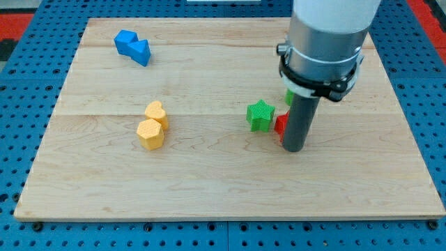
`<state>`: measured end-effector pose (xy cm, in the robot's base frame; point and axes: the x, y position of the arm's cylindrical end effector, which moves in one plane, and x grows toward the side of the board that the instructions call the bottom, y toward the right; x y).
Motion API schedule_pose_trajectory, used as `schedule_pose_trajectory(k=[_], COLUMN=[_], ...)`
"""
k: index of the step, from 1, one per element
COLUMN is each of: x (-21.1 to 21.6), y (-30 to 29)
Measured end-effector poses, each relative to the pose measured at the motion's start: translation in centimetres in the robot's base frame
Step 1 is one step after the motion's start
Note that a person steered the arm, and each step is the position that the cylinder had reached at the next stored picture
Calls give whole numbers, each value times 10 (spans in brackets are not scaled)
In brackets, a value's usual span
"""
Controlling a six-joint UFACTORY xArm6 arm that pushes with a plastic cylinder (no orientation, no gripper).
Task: Push the red star into the green circle
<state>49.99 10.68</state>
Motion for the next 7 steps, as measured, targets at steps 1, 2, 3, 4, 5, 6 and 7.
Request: schedule_pose_trajectory(k=[1,2,3,4,5,6,7], x=[-17,-1,-25,-56,-52,-23,-1], y=[2,-41,-49,-24,21,20,53])
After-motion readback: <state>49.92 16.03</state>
